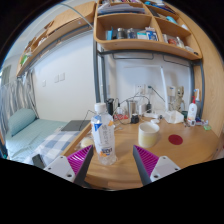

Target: Pour water

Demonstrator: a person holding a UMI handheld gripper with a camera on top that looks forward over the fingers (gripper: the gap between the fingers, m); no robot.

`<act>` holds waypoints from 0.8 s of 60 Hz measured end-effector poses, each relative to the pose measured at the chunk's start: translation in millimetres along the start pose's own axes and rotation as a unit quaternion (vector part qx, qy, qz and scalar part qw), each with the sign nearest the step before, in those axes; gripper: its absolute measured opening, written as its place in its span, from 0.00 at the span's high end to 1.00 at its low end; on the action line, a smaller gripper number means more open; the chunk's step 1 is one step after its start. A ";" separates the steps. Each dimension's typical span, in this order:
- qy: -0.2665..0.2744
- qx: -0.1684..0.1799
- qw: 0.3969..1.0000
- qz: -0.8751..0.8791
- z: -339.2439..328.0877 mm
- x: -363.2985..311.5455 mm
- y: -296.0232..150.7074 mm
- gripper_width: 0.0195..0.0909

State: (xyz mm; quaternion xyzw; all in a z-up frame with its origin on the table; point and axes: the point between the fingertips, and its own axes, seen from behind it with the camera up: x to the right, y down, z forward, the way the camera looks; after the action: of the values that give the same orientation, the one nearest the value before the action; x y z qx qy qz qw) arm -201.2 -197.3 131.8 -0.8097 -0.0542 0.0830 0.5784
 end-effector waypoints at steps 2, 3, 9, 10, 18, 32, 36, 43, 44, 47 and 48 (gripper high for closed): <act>-0.004 0.001 1.000 0.000 7.9 -2.6 -0.5 0.13; -0.006 0.002 1.000 0.000 11.1 -4.2 -2.2 0.13; -0.011 0.006 1.000 -0.009 34.2 -17.6 -8.8 0.13; -0.010 0.006 1.000 -0.012 38.7 -19.7 -8.4 0.13; 0.004 0.005 1.000 -0.025 103.5 -60.1 -6.9 0.14; 0.004 0.053 0.998 -0.017 142.4 -74.6 -13.8 0.55; 0.011 0.064 0.998 -0.019 144.6 -71.1 -16.1 0.60; 0.022 0.074 0.997 -0.030 146.6 -69.7 -16.7 0.71; 0.022 0.074 0.997 -0.032 146.6 -70.1 -16.5 0.73; 0.020 0.075 0.997 -0.031 147.0 -70.9 -17.6 0.77; 0.020 0.075 0.997 -0.028 147.0 -70.1 -17.8 0.78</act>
State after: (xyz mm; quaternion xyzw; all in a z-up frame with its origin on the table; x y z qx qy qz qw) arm -298.8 -68.0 107.0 -0.7640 -0.0590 0.0537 0.6403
